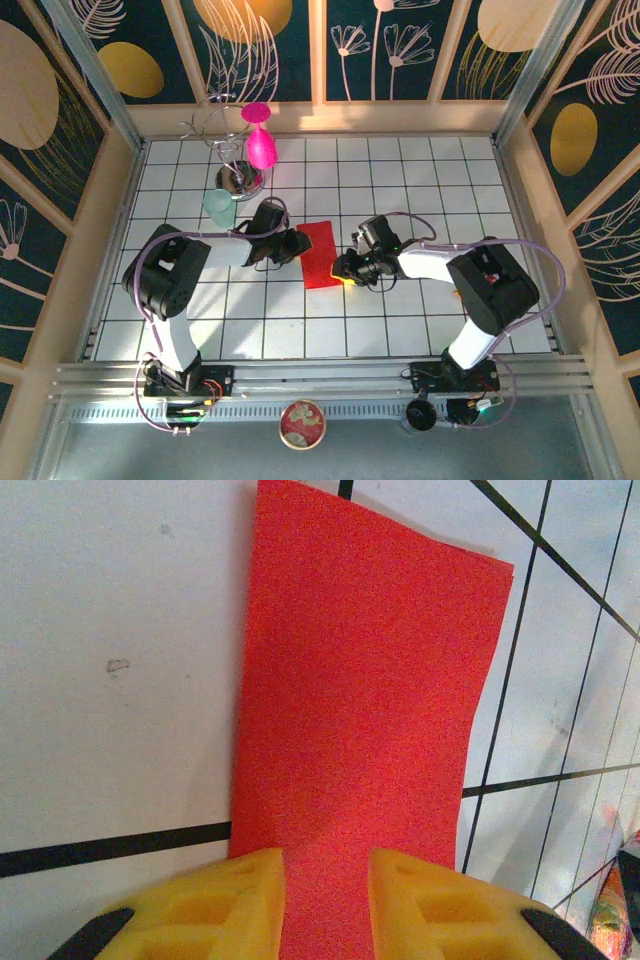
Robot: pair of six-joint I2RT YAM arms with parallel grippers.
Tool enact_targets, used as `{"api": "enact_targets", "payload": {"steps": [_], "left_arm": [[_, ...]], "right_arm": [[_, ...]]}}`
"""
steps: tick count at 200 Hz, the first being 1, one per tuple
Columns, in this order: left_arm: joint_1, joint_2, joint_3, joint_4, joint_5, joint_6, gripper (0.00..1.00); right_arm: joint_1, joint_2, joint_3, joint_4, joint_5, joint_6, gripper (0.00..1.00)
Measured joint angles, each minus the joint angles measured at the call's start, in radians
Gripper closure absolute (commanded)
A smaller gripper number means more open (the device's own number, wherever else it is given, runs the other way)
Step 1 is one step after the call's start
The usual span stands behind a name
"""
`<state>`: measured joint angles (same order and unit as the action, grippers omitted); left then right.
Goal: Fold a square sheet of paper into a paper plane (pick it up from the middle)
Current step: Fold the triangle a second time at the center of the table.
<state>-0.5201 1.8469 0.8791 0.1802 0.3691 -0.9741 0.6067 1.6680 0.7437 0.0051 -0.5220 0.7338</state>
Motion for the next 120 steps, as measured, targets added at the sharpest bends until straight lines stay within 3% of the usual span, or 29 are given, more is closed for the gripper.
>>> {"api": "enact_targets", "payload": {"steps": [30, 120], "left_arm": [[0.0, 0.0, 0.0, 0.0, 0.0, 0.0, 0.72], [0.0, 0.0, 0.01, -0.014, -0.003, 0.005, 0.71]], "right_arm": [[0.0, 0.002, 0.0, 0.017, -0.028, 0.001, 0.71], [0.002, 0.002, 0.0, 0.044, -0.01, 0.014, 0.95]]}}
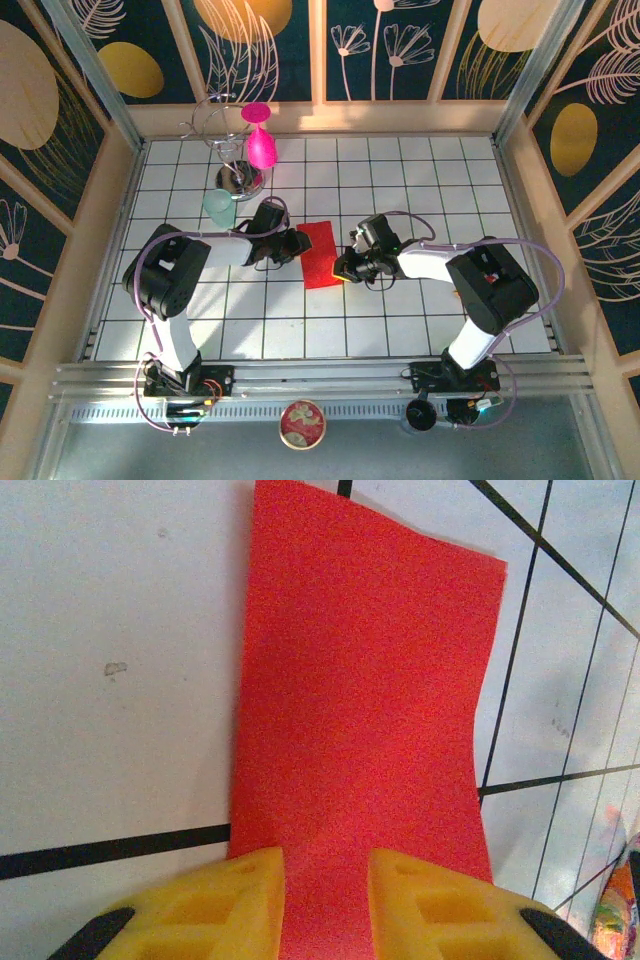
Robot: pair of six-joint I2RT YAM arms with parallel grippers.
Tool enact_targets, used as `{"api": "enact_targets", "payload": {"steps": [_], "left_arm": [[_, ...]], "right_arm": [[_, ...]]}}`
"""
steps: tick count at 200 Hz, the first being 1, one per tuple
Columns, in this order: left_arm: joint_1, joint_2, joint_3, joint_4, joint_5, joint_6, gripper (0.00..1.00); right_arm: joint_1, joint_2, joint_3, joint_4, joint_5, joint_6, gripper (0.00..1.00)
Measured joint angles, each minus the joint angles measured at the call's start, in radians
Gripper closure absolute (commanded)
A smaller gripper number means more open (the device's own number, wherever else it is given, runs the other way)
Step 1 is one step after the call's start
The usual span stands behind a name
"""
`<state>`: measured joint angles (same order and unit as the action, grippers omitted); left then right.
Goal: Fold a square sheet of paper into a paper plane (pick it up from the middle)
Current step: Fold the triangle a second time at the center of the table.
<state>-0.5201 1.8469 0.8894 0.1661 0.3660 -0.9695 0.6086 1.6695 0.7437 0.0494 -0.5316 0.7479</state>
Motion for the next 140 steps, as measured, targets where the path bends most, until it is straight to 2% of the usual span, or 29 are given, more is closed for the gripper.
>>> {"api": "enact_targets", "payload": {"steps": [34, 140], "left_arm": [[0.0, -0.002, 0.024, -0.018, -0.002, 0.021, 0.7], [0.0, 0.045, 0.131, -0.044, -0.016, 0.079, 0.72]], "right_arm": [[0.0, -0.001, 0.0, -0.01, 0.038, 0.011, 1.0], [0.0, -0.001, 0.0, -0.084, 0.098, 0.017, 1.0]]}}
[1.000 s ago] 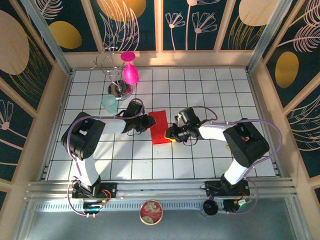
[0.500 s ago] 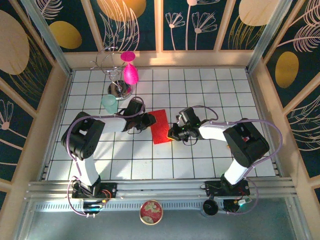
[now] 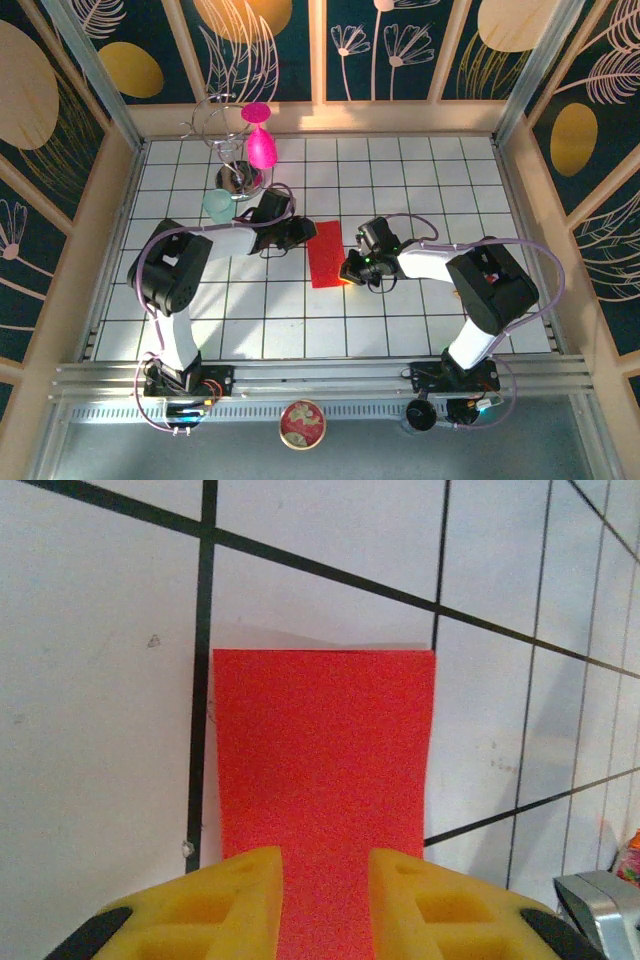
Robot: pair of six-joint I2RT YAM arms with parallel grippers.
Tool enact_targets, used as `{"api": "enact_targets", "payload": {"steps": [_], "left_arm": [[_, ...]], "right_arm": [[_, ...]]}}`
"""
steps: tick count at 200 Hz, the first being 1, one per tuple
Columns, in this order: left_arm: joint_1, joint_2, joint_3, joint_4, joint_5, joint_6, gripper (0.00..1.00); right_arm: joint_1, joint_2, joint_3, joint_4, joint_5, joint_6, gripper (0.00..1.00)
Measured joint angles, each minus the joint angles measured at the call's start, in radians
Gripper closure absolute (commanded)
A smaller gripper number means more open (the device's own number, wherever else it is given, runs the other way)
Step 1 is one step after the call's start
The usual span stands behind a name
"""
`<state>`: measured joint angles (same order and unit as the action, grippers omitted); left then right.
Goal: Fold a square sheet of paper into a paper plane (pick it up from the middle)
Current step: Fold the triangle a second time at the center of the table.
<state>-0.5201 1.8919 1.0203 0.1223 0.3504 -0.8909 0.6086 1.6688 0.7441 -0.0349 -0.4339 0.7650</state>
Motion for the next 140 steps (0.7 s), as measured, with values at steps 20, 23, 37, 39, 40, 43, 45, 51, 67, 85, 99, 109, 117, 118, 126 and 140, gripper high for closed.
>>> {"api": "enact_targets", "payload": {"steps": [20, 23, 37, 39, 40, 43, 45, 51, 67, 85, 99, 109, 117, 118, 126, 140], "left_arm": [[0.0, 0.026, 0.01, -0.002, 0.0, 0.0, 0.73], [0.0, 0.028, 0.011, -0.003, 0.0, 0.0, 0.73], [0.0, 0.037, 0.011, -0.006, 0.0, 0.002, 0.74], [0.0, 0.037, 0.011, -0.007, 0.0, 0.003, 0.74], [0.0, 0.038, 0.011, -0.007, 0.0, 0.004, 0.74], [0.0, 0.039, 0.011, -0.008, 0.0, 0.003, 0.74], [0.0, 0.04, 0.011, -0.009, 0.0, 0.004, 0.75], [0.0, 0.041, 0.011, -0.011, 0.0, 0.004, 0.75], [0.0, 0.047, 0.011, -0.014, 0.0, 0.007, 0.76], [0.0, 0.052, 0.012, -0.014, 0.001, 0.008, 0.76], [0.0, 0.054, 0.014, -0.014, 0.001, 0.008, 0.77], [0.0, 0.055, 0.014, -0.014, 0.0, 0.008, 0.77], [0.0, 0.055, 0.014, -0.014, 0.0, 0.008, 0.77], [0.0, 0.055, 0.014, -0.014, 0.0, 0.008, 0.77], [0.0, 0.055, 0.014, -0.014, 0.0, 0.008, 0.77], [0.0, 0.055, 0.014, -0.015, 0.0, 0.011, 0.77]], "right_arm": [[0.0, 0.0, 0.003, -0.002, 0.0, 0.0, 1.0], [0.0, 0.0, 0.003, -0.003, 0.0, 0.0, 1.0], [0.0, 0.0, 0.007, -0.008, 0.0, 0.0, 1.0], [0.0, 0.0, 0.007, -0.008, -0.001, 0.0, 1.0], [0.0, 0.0, 0.007, -0.008, -0.001, 0.0, 1.0], [0.0, 0.0, 0.008, -0.008, -0.001, 0.0, 1.0], [0.0, 0.0, 0.009, -0.008, -0.001, 0.0, 1.0], [0.0, 0.0, 0.01, -0.008, -0.001, 0.0, 1.0], [0.0, 0.0, 0.014, -0.011, -0.002, 0.0, 1.0], [0.0, 0.0, 0.024, -0.01, -0.007, 0.0, 1.0], [0.0, 0.0, 0.031, -0.004, -0.019, 0.001, 1.0], [0.0, 0.0, 0.035, 0.008, -0.033, 0.003, 1.0], [0.0, 0.0, 0.039, 0.019, -0.044, 0.005, 1.0], [0.0, 0.0, 0.04, 0.021, -0.045, 0.005, 1.0], [0.0, 0.0, 0.045, 0.032, -0.056, 0.008, 1.0], [0.0, 0.001, 0.06, 0.043, -0.069, 0.011, 1.0]]}}
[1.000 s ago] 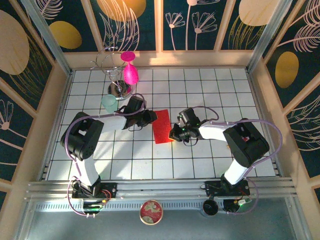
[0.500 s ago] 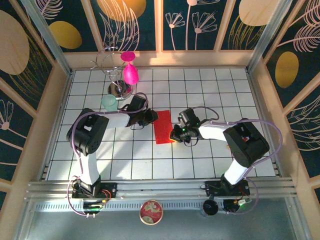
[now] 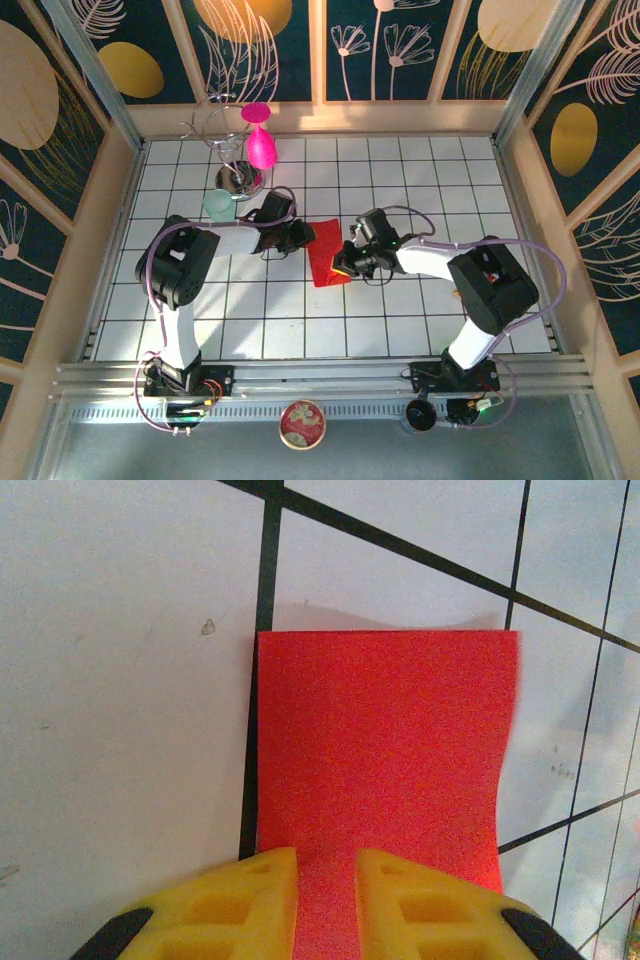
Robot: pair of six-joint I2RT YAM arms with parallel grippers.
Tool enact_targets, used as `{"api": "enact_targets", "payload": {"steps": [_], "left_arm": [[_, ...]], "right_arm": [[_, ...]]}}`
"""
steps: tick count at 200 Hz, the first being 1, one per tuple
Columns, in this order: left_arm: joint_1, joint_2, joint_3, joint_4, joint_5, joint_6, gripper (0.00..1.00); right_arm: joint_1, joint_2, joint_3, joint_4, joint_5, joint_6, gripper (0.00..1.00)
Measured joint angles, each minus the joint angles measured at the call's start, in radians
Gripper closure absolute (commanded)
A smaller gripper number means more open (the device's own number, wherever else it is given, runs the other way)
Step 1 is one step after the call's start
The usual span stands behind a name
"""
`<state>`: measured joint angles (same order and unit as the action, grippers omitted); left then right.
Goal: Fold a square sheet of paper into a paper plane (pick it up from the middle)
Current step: Fold the triangle a second time at the center of the table.
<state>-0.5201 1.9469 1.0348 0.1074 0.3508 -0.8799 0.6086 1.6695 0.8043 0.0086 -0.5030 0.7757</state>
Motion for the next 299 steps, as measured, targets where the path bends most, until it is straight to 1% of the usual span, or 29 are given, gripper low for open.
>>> {"api": "enact_targets", "payload": {"steps": [57, 134, 299], "left_arm": [[0.0, 0.003, 0.007, -0.008, 0.0, 0.013, 0.77], [0.0, 0.004, 0.007, -0.008, 0.0, 0.015, 0.77], [0.0, 0.004, 0.007, -0.008, 0.0, 0.015, 0.77]], "right_arm": [[0.0, 0.03, 0.05, 0.047, -0.031, 0.005, 1.0], [0.002, 0.111, 0.077, 0.072, -0.03, 0.019, 1.0], [0.007, 0.155, 0.091, 0.123, -0.022, 0.045, 1.0]]}}
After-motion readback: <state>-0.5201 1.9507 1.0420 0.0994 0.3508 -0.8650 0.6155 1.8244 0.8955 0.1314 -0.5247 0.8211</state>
